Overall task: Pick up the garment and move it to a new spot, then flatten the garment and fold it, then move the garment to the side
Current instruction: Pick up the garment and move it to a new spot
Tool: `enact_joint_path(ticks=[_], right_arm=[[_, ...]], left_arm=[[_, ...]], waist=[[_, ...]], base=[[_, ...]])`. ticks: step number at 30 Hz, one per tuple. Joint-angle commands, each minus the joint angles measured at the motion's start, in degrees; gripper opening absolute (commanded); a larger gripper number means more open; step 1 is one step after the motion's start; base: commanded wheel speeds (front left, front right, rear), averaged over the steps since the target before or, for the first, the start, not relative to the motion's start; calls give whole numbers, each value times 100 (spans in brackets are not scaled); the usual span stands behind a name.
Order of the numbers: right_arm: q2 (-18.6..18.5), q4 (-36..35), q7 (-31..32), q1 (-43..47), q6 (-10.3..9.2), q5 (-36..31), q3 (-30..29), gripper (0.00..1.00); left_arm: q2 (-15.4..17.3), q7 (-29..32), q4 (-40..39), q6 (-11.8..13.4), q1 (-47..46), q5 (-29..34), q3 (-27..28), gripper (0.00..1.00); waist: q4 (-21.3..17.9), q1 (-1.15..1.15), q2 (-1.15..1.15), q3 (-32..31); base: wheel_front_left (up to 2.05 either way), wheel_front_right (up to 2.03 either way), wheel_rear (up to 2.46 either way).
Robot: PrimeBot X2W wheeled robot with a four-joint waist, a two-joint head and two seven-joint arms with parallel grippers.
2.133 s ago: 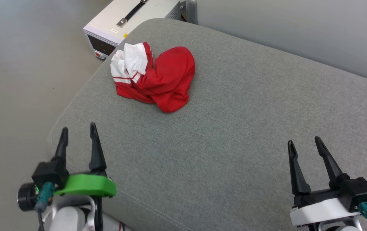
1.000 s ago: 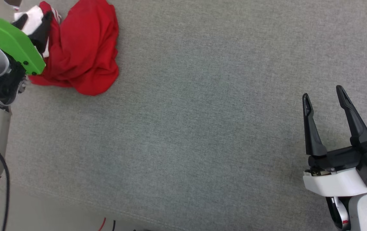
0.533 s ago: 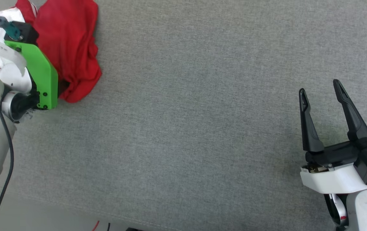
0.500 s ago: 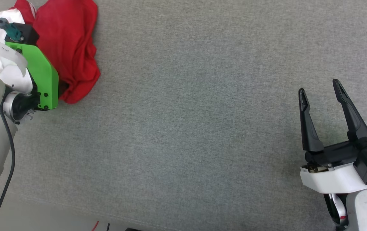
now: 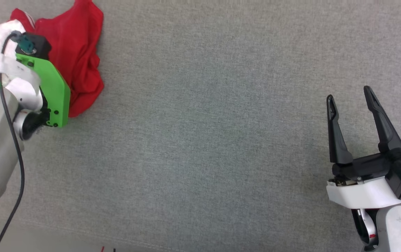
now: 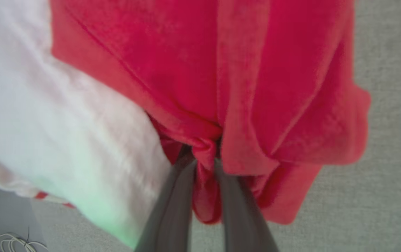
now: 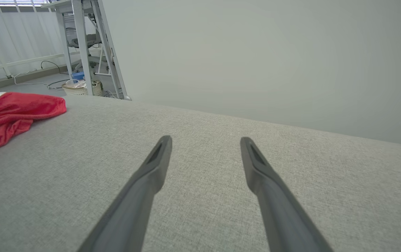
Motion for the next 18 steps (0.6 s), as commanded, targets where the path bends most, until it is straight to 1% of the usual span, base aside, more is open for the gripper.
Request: enact_joint_path(ticks=[1, 6, 12, 15, 18], right_arm=[[41, 24, -27, 73, -4, 24, 1, 100], [120, 110, -27, 268, -4, 87, -17, 100], [208, 160, -27, 501, -4, 192, -41, 100], [228, 185, -27, 602, -4, 243, -64, 100], [237, 206, -27, 665, -4, 322, -82, 100]], left_arm=[[-88, -128, -8, -17, 4, 3, -148, 0], [50, -658, -225, -17, -215, 36, -501, 0], [200, -969, -784, -17, -501, 93, -1069, 0], [175, -1092, -1108, -17, -626, 108, -1339, 0], [70, -1212, -1428, -17, -725, 121, -1632, 0]], waist=[[75, 0, 0, -287], [93, 0, 0, -846], [-18, 0, 0, -1352], [-122, 0, 0, -1506], [-308, 0, 0, -1642]], base=[[0, 0, 0], [0, 0, 0], [0, 0, 0], [0, 0, 0], [0, 0, 0]])
